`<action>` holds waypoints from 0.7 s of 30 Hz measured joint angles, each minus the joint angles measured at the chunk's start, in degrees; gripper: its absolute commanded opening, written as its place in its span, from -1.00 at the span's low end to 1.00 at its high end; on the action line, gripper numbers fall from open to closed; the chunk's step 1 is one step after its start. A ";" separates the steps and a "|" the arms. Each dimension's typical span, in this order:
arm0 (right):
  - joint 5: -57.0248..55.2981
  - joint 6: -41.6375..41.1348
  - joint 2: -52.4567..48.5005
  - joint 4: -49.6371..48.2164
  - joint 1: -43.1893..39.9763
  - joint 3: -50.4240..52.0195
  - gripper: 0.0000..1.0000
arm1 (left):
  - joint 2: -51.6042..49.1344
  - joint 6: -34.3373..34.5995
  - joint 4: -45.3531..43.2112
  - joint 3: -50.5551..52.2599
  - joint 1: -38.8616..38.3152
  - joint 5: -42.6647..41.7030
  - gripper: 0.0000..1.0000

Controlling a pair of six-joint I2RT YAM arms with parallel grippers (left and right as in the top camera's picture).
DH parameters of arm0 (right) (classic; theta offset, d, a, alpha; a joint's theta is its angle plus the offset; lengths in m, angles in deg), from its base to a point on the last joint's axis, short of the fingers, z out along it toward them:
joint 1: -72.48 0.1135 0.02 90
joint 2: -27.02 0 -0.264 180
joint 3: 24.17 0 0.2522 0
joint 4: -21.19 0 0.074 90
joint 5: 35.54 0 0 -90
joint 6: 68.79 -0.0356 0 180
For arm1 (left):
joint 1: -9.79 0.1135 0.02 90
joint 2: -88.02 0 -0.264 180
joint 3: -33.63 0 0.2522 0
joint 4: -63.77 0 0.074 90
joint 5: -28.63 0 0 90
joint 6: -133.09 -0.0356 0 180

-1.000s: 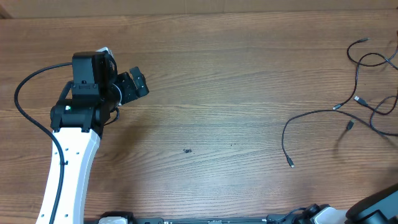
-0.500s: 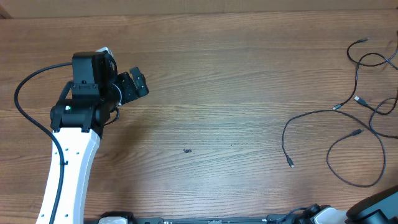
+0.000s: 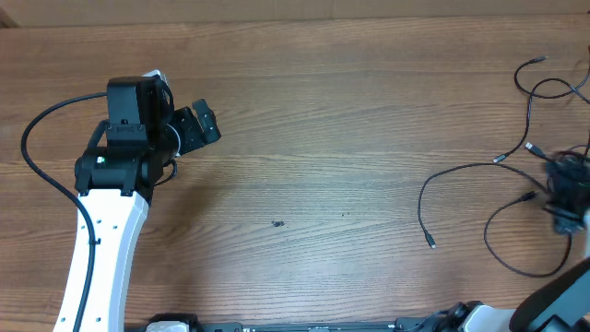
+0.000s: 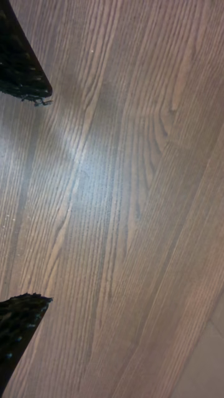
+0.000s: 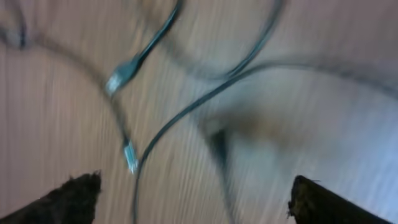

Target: Untangle cables

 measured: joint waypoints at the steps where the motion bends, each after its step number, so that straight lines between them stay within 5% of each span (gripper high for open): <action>1: 0.59 0.09 0.00 0.09 2.01 0.00 1.00 | 0.00 0.00 -0.02 0.00 0.00 0.00 0.99; 13: 5.46 0.20 -0.15 -4.74 30.64 0.00 1.00 | 0.00 0.00 -0.02 0.00 0.00 0.00 0.99; 21: 1.75 -8.24 -3.61 -4.57 43.36 0.00 1.00 | 0.00 0.00 -0.02 0.00 0.00 0.00 0.99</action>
